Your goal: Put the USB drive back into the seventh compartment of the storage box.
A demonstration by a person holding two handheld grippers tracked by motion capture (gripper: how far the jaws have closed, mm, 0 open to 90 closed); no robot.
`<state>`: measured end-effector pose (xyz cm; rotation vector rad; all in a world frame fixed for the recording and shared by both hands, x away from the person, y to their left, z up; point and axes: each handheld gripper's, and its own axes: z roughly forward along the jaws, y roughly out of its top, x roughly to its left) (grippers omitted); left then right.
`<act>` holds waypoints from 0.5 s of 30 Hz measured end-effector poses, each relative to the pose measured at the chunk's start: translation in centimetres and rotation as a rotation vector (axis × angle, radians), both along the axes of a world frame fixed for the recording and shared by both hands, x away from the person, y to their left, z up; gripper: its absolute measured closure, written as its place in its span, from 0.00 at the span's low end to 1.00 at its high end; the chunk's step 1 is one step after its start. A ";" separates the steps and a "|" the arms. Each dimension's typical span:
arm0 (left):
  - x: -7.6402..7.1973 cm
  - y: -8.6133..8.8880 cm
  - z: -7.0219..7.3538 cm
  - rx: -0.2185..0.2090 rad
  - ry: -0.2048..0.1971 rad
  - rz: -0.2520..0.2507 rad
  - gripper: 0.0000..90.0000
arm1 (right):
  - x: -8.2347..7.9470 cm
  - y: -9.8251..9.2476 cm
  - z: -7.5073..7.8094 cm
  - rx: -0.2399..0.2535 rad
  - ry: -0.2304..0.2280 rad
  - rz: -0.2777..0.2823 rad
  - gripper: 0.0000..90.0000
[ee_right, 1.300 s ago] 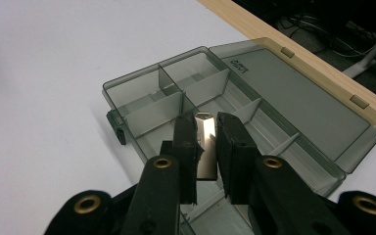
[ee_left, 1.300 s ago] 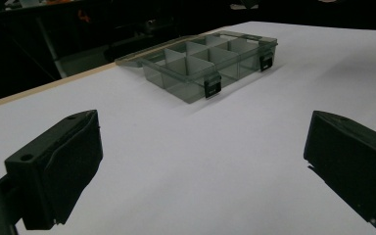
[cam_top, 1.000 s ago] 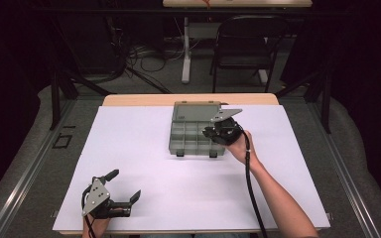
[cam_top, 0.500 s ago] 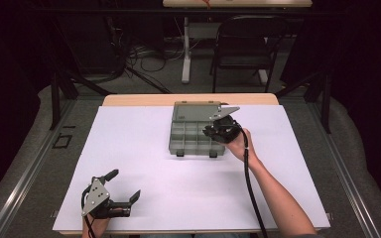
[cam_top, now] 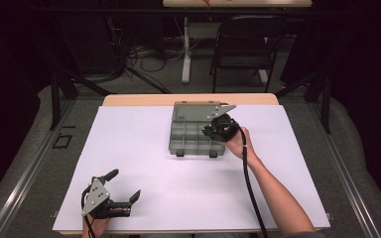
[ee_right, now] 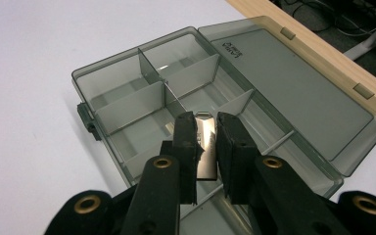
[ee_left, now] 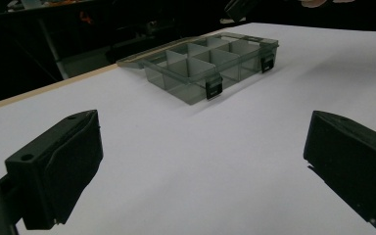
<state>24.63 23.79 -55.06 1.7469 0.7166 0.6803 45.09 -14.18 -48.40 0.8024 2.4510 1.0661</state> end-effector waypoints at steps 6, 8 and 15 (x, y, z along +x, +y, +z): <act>0.0 0.1 0.0 -0.002 -0.001 0.003 0.01 | 0.1 0.1 -0.1 -0.011 0.012 0.008 0.88; 0.0 0.0 0.0 -0.002 0.001 0.003 0.01 | 0.1 0.2 -0.1 -0.011 0.014 0.011 0.88; 0.0 0.0 0.0 0.001 0.001 0.002 0.01 | 0.3 0.3 -0.4 -0.028 0.016 0.018 0.88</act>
